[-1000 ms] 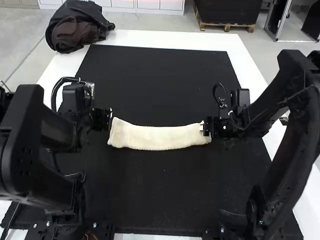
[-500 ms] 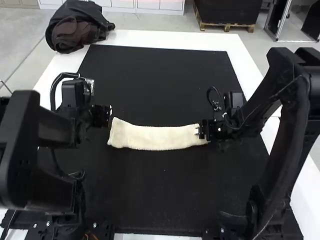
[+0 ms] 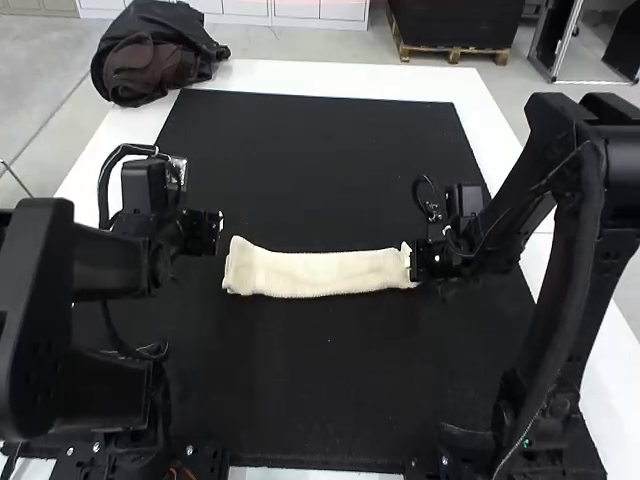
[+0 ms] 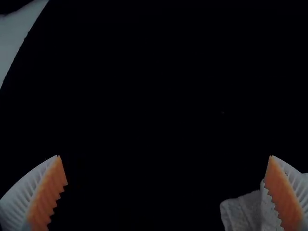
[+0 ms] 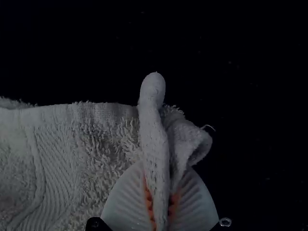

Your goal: Fold the towel.

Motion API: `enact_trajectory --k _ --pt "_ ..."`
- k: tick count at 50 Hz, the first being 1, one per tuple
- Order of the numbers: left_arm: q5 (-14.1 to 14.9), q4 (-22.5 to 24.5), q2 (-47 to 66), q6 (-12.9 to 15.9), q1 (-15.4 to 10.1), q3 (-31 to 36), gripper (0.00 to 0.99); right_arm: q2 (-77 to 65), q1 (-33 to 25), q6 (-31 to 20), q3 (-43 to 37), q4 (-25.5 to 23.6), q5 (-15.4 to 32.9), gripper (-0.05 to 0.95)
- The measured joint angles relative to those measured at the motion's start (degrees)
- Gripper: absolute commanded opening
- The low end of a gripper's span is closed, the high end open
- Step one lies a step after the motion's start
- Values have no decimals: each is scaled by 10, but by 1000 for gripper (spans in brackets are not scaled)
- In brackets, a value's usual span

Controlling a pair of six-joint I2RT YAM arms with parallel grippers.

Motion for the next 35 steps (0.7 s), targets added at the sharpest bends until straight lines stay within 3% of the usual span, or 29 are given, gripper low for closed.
enact_trajectory --k 19,35 --pt "0 0 0 -9 0 0 961 -2 -7 20 0 -5 -33 -21" --pt "-2 5 2 -11 0 0 961 -81 -14 37 22 -83 -68 -21"
